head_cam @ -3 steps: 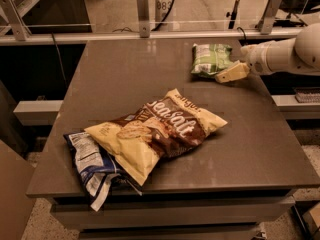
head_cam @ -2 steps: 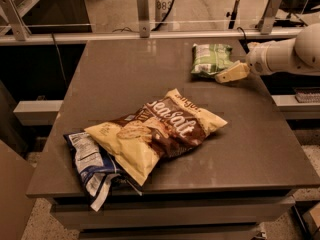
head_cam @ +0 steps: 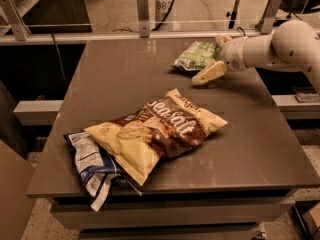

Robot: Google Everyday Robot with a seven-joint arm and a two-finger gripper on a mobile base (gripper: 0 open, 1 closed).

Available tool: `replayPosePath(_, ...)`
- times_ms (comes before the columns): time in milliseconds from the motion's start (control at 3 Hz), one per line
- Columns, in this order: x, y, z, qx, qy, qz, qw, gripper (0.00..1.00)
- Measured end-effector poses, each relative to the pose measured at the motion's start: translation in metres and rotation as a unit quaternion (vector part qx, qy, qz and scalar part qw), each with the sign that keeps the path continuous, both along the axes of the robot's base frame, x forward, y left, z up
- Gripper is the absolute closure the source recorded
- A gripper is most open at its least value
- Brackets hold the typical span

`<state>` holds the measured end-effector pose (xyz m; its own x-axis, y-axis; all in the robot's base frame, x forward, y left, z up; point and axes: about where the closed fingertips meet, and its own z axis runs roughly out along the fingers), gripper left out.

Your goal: Move green jalapeno chip bag near blue chip bag

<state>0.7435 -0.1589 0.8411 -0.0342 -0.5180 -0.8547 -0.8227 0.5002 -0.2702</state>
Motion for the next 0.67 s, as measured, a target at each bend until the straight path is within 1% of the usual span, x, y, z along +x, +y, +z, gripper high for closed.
replayPosePath(333,-0.003,0.034,0.004,0.016,-0.013,0.049,0.9986,0.00)
replayPosePath(667,-0.002,0.048,0.003,0.026,-0.013,0.067,0.9973,0.05)
